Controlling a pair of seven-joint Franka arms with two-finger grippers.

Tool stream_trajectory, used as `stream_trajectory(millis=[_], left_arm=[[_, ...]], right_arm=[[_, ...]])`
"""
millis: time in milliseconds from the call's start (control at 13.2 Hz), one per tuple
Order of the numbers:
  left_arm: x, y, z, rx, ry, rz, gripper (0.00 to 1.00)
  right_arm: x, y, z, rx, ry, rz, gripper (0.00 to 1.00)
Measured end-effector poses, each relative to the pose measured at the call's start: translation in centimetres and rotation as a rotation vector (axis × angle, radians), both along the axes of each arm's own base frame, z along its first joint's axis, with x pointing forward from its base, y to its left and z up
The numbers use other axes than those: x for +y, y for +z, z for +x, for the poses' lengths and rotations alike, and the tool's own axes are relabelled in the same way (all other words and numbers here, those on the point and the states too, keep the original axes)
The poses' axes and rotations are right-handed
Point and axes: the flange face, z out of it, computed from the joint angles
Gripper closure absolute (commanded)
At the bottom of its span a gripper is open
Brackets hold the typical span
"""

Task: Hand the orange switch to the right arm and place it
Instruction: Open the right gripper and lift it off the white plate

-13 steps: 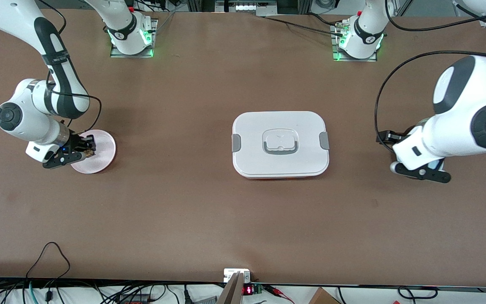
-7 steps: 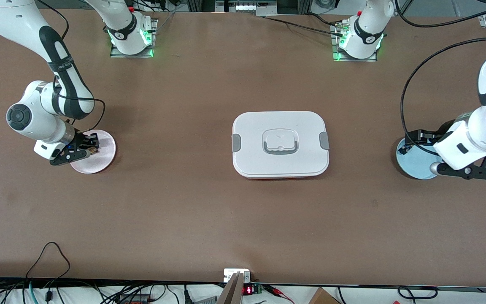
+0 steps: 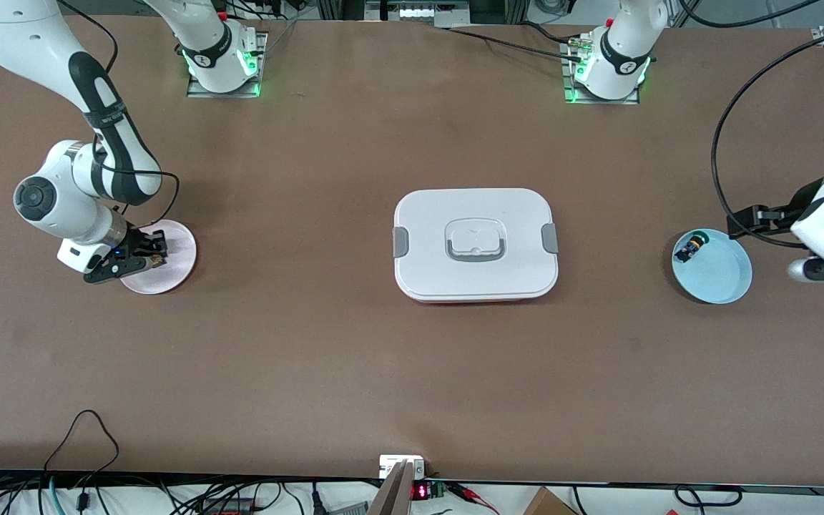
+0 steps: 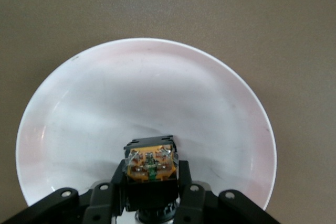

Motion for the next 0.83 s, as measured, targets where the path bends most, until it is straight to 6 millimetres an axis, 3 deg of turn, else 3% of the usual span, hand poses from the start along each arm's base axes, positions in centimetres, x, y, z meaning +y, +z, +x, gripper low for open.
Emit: stream_trajectory(millis=[76,228,379,531,835], left_arm=[[0.4,0.6,-0.5,-0.032,0.015,-0.007,0.00],[1.5,0.8,-1.5,-0.066,0.043,0.010,0.00],[1.9,1.2,-2.3,-0.079,0.057,0.022,0.00],[1.6,2.0,-3.5,-0.112,0.068,0.030,0.00],[1.8,2.9,-5.3,-0.139,0.080,0.033,0.00]], right_arm=[[0.2,0.2,0.2,-0.006,0.005,0.000,0.00],[0.5,0.9,0.8,-0.023,0.013,0.001,0.00],[1.2,3.2,1.6,-0.040,0.025,0.004,0.00],[3.0,8.1,2.9,-0.025,0.051,0.015,0.00],[7.4,19.8,5.0,0.045,0.038,0.027,0.00]])
